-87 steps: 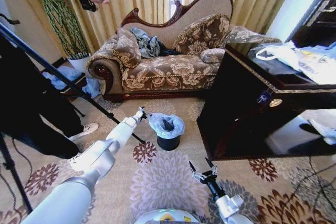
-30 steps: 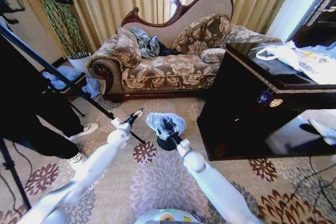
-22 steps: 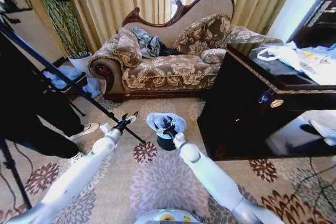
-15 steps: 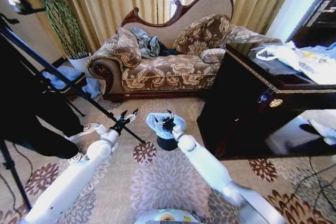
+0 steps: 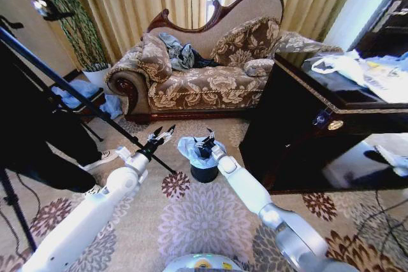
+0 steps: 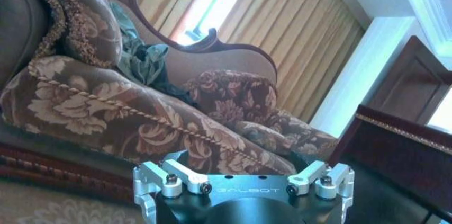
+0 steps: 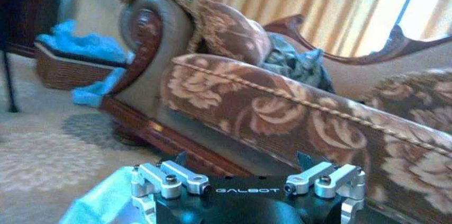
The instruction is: Place a garbage bag over the trash bin.
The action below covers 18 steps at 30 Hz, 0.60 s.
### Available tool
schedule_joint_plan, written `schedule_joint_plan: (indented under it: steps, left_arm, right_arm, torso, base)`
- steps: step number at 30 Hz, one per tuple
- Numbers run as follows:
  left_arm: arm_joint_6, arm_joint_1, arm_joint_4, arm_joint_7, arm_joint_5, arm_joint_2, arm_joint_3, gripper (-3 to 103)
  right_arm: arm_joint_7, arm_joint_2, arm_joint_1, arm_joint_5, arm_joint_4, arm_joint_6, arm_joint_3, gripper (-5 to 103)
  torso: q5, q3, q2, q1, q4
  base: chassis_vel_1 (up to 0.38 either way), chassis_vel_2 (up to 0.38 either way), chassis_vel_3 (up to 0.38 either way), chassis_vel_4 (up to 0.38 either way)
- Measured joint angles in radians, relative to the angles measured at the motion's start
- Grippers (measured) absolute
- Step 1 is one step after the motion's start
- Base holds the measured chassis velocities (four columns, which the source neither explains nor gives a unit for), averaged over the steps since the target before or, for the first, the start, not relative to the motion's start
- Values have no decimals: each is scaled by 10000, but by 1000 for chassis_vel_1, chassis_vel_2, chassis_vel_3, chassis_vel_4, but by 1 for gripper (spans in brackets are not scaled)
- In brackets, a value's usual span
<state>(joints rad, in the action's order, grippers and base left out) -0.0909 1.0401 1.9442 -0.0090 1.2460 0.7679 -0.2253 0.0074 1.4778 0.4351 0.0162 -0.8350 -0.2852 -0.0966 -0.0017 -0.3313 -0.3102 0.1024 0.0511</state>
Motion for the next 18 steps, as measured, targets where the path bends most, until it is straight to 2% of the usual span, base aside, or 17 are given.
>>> schedule_joint_plan:
  steps: [3,8,12,15,16,18]
  left_arm:
    - [-13,349,301,-159,84,-15,-308,96]
    - [24,962,797,-338,310,-67,-725,96]
    - [71,1663,1360,-405,459,-265,-1249,96]
    - [135,2202,1882,-461,655,-442,-1728,96]
    - [135,2202,1882,-461,655,-442,-1728,96]
    - [184,2496,2198,-509,742,-453,-2035,96]
  right_arm:
    - [133,465,-146,-535,593,-312,467,100]
    - [201,744,-93,-1044,969,-412,782,100]
    - [492,1155,-8,-1787,1784,-754,1523,100]
    - [1419,1330,67,-2702,2091,-664,1774,100]
    - [1419,1330,67,-2702,2091,-664,1774,100]
    - [1982,1337,275,-3661,2015,-311,1886,100]
  torso:
    - [0,0,-1,1,-4]
    - [-1,1,-1,0,-4]
    - [-2,0,-1,0,-1]
    - [1,1,-1,0,-5]
    - [1,1,-1,0,-5]
    - [-1,1,-1,0,-2]
  base:
    - [0,0,0,0]
    - [0,0,0,0]
    - [0,0,0,0]
    - [0,0,0,0]
    - [0,0,0,0]
    - [0,0,0,0]
